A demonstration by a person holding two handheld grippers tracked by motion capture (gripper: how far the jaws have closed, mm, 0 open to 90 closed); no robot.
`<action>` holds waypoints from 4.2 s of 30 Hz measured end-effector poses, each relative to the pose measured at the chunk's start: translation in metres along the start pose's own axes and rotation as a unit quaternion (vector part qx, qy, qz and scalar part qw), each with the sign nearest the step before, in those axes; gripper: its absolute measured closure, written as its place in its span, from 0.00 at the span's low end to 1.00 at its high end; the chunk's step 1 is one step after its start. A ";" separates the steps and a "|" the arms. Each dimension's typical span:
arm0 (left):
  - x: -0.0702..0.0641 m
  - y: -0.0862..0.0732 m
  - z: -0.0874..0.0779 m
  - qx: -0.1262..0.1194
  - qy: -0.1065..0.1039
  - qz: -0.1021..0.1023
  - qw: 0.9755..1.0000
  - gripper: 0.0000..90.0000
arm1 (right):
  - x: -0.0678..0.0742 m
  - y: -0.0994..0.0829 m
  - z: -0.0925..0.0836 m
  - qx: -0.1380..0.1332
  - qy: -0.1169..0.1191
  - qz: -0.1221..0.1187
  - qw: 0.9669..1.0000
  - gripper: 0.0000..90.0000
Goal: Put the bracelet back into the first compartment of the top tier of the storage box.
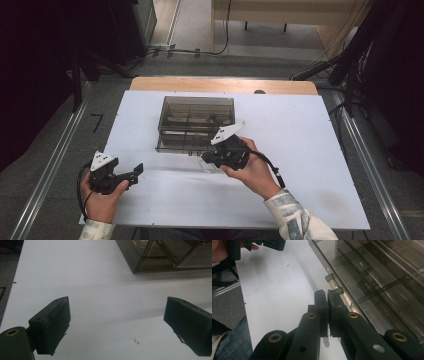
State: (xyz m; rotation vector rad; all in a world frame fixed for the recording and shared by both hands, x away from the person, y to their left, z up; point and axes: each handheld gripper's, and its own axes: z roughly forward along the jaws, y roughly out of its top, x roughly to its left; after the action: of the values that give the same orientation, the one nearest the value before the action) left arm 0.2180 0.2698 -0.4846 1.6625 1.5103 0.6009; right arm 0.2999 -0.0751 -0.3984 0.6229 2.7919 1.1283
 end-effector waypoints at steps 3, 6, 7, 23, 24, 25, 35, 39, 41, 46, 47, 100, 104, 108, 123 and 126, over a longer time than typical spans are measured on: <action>0.000 0.000 0.000 -0.001 -0.001 -0.001 1.000 0.08 | 0.000 0.005 0.003 0.000 0.003 0.000 1.000 0.94; 0.000 0.000 0.000 0.000 -0.001 -0.001 1.000 0.08 | 0.000 0.010 0.005 -0.005 0.007 -0.004 1.000 0.94; 0.000 0.000 0.000 -0.001 -0.002 -0.001 1.000 0.08 | 0.001 0.012 0.006 -0.005 0.008 -0.002 1.000 0.94; 0.003 -0.001 0.000 0.000 -0.002 -0.004 1.000 0.08 | 0.009 0.046 0.020 -0.017 0.023 -0.012 1.000 0.94; 0.003 -0.001 0.000 0.000 -0.002 -0.005 1.000 0.08 | 0.010 0.048 0.020 -0.017 0.023 -0.014 1.000 0.94; 0.003 -0.001 -0.001 0.000 -0.002 -0.004 1.000 0.08 | 0.011 0.050 0.021 -0.017 0.023 -0.014 0.999 0.94; 0.003 -0.001 -0.001 0.000 -0.002 -0.004 1.000 0.08 | 0.013 0.068 0.023 -0.020 0.022 -0.023 0.999 0.94; 0.004 -0.001 -0.001 0.000 -0.002 -0.006 1.000 0.08 | 0.012 0.074 0.022 -0.022 0.019 -0.023 0.999 0.94; 0.004 -0.001 -0.001 0.000 -0.002 -0.005 1.000 0.08 | 0.011 0.078 0.021 -0.025 0.020 -0.021 0.999 0.94; 0.005 -0.001 0.000 0.000 -0.003 -0.005 1.000 0.08 | 0.008 0.085 0.018 -0.030 0.015 -0.019 0.999 0.94; 0.005 -0.001 0.000 0.000 -0.003 -0.005 1.000 0.08 | 0.008 0.087 0.018 -0.031 0.015 -0.017 0.999 0.94; 0.008 -0.002 -0.002 -0.003 -0.004 -0.009 1.000 0.08 | -0.019 0.104 0.080 0.026 -0.035 0.004 0.999 0.94; 0.008 -0.002 -0.002 -0.003 -0.004 -0.008 1.000 0.08 | -0.019 0.102 0.084 0.031 -0.039 -0.001 0.999 0.93; 0.009 -0.002 -0.003 -0.003 -0.003 -0.010 1.000 0.08 | -0.019 0.099 0.087 0.039 -0.028 0.003 0.999 0.81; 0.008 -0.002 -0.002 -0.002 -0.004 -0.010 1.000 0.08 | -0.011 0.094 0.081 0.021 -0.024 0.003 0.999 0.54; 0.008 -0.002 -0.002 -0.001 -0.004 -0.009 1.000 0.08 | -0.012 0.092 0.078 0.017 -0.020 0.003 1.000 0.54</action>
State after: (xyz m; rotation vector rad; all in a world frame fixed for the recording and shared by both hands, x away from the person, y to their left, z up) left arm 0.2168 0.2783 -0.4863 1.6463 1.5162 0.5867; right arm 0.3586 0.0312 -0.3935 0.6495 2.7834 1.0595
